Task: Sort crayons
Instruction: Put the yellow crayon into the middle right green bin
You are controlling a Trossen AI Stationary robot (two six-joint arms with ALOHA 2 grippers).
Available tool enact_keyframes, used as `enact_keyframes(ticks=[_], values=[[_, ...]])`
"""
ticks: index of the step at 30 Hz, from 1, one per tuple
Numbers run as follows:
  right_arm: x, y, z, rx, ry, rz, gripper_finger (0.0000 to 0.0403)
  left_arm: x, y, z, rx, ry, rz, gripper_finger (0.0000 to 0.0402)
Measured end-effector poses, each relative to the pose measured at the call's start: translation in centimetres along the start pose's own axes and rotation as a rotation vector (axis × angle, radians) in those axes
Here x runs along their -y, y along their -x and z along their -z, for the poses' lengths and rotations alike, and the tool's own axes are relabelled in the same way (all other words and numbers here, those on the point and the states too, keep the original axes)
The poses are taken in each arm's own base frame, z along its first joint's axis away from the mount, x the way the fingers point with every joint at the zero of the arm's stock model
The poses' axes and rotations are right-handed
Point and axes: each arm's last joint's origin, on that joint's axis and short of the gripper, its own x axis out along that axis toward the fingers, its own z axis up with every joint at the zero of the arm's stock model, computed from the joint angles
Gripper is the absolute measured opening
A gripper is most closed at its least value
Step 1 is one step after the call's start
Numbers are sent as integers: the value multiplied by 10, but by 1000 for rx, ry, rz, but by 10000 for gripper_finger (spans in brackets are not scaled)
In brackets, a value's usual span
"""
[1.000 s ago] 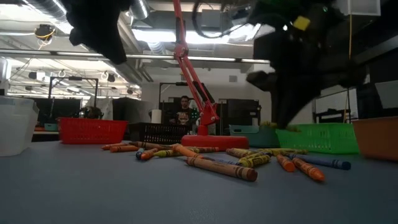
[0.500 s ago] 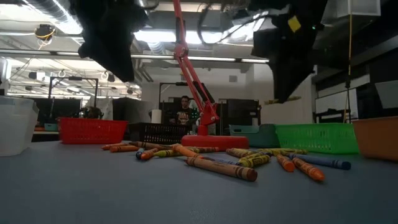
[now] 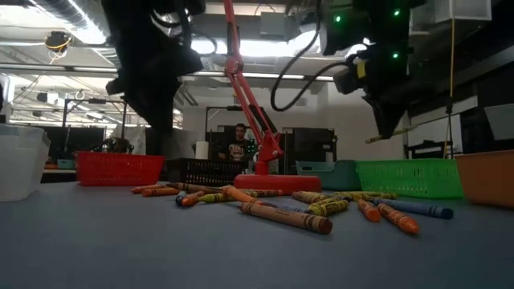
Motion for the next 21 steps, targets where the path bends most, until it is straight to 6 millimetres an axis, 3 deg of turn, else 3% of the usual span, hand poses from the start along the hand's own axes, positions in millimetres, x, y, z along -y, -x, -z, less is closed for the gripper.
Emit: enact_keyframes(ticks=[11, 21], values=[[25, -11, 3, -37, -131, -101, 24, -3, -31, -6, -124, 36, -47, 91], [29, -13, 4, -39, -154, -152, 31, -5, -55, -8, -236, 63, -68, 91]])
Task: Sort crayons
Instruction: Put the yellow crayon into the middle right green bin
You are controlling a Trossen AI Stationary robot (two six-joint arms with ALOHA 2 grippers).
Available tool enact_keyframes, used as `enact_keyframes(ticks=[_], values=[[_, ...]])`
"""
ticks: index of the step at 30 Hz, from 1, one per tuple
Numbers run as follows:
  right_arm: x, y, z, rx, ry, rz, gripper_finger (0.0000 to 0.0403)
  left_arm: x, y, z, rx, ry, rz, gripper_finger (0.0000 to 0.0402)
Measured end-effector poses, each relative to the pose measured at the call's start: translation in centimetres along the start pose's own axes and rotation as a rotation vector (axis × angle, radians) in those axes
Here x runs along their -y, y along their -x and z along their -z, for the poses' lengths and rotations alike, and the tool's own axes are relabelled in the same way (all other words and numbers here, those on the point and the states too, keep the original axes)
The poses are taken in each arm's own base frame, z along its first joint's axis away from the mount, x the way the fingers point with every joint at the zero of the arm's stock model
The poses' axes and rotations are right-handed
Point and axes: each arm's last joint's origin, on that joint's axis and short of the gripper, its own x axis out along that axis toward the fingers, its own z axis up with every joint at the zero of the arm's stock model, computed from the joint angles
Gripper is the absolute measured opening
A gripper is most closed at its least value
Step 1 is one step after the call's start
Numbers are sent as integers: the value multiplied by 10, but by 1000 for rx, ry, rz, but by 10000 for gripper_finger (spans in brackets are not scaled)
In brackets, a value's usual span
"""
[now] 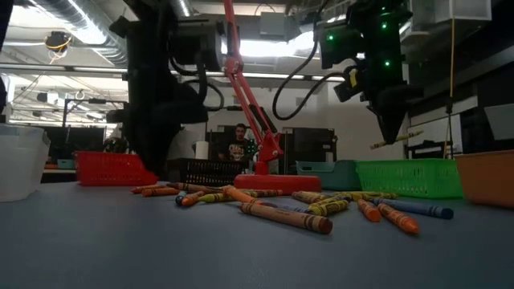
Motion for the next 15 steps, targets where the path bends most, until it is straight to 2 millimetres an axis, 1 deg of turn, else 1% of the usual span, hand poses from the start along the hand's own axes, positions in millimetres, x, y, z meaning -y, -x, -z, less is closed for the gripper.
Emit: enact_keyframes(ticks=[9, 12, 15], values=[[0, 0, -1, 9, 0, 18, 113, -1, -2, -3, 2, 15, 1, 91], [0, 0, -1, 9, 0, 18, 129, 0, -2, -4, 9, 31, 10, 91], [0, 0, -1, 12, -1, 18, 135, 0, -2, -4, 10, 59, 8, 91]])
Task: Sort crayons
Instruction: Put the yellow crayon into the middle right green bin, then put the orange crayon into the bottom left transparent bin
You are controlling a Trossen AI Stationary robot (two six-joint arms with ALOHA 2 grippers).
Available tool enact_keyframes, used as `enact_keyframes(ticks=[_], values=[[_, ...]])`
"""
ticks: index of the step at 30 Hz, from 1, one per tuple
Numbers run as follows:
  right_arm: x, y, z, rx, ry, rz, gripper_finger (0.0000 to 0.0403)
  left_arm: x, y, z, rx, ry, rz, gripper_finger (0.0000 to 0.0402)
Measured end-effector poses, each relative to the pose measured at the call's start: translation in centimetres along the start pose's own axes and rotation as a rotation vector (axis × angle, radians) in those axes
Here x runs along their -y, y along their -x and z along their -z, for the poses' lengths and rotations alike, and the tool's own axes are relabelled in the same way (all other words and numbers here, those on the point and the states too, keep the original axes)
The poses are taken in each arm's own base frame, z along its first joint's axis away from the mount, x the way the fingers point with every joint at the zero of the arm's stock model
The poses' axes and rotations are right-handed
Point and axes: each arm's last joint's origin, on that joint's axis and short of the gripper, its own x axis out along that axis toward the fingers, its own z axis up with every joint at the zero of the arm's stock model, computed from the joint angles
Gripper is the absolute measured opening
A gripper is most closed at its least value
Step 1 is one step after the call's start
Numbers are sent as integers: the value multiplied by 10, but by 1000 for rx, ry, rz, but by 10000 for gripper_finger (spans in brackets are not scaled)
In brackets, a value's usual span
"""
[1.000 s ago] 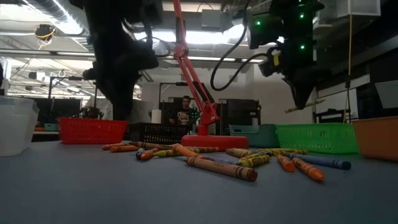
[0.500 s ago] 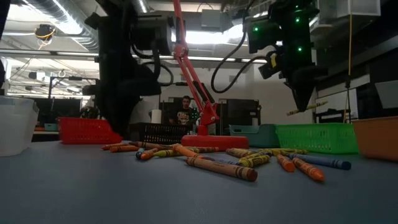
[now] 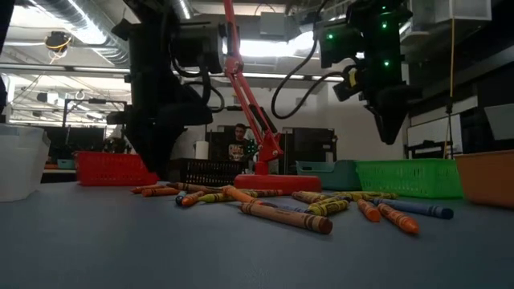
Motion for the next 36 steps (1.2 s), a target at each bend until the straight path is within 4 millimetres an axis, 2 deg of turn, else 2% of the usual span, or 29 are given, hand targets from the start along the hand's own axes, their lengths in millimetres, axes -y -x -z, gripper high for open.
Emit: enact_keyframes(ticks=[5, 14, 20, 31, 36], values=[[0, 0, -3, 26, -7, -3, 135, 0, -2, 0, -4, 14, -8, 91], [-1, 0, -6, 59, -13, -44, 136, 6, -25, 3, -47, 9, -68, 91], [-1, 0, -6, 64, -15, -45, 136, 6, -28, 3, -56, 6, -80, 87], [-2, 0, -6, 66, -11, -45, 136, 6, -29, 4, -62, -49, -80, 15], [-8, 2, -7, 80, 9, -88, 136, 6, -29, 4, -65, -103, -80, 3]])
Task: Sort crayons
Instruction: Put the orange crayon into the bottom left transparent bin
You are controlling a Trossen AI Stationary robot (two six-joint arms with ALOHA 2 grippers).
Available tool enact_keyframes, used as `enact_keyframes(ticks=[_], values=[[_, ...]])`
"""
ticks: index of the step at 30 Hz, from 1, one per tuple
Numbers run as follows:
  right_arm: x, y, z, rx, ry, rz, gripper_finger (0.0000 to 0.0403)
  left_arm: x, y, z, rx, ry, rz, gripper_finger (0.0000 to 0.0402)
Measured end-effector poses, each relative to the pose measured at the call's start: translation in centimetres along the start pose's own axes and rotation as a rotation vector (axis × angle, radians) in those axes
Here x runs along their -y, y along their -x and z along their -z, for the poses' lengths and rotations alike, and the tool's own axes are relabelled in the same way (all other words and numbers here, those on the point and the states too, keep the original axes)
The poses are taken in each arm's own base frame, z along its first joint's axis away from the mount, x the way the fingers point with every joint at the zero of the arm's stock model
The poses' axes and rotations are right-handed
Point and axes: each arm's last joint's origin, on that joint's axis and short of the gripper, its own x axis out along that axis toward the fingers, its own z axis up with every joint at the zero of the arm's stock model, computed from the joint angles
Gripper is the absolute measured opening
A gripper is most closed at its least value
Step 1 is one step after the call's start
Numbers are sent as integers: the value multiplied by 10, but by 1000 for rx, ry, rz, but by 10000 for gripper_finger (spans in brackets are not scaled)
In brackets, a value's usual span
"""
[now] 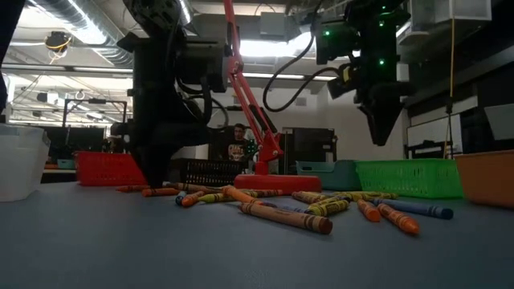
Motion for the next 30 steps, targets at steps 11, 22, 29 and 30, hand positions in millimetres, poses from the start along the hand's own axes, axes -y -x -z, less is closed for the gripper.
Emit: enact_keyframes(ticks=[11, 22, 29, 30], values=[[-59, 10, 0, 92, 204, -6, 136, -3, 21, 4, 46, -76, 55, 3], [-102, 21, -8, 304, 361, -43, 136, 2, 69, 29, 75, -158, 283, 3], [-106, 23, -12, 364, 382, -57, 136, 4, 98, 57, 76, -261, 410, 3], [-106, 23, -12, 363, 382, -61, 136, 4, 103, 61, 75, -277, 431, 3]])
